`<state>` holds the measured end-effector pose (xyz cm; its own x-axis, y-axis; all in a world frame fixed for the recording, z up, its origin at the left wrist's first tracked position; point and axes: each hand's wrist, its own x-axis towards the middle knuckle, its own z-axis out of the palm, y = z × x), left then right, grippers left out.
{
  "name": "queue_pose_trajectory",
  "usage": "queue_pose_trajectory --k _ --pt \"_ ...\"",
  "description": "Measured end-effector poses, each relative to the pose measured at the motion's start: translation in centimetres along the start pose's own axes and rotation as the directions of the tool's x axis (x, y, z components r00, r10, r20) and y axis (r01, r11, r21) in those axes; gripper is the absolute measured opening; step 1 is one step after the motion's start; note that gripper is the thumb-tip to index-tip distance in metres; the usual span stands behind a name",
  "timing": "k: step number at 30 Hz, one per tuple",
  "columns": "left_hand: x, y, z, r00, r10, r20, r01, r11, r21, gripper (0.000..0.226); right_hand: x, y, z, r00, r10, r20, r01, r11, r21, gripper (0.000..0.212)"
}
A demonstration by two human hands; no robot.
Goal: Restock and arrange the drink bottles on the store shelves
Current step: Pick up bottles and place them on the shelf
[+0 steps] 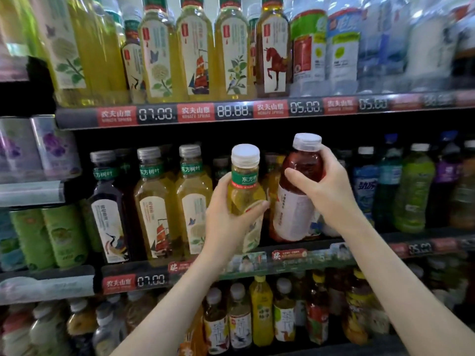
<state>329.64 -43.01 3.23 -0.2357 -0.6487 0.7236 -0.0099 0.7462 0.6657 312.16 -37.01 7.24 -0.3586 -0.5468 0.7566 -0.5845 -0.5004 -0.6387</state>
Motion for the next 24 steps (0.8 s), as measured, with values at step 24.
queue_pose_trajectory --k 24 --pt "5.2 -7.2 4.9 0.951 -0.257 0.171 0.196 0.931 0.308 0.070 -3.1 3.4 -0.1 0.962 0.138 0.235 -0.120 0.989 -0.091 0.063"
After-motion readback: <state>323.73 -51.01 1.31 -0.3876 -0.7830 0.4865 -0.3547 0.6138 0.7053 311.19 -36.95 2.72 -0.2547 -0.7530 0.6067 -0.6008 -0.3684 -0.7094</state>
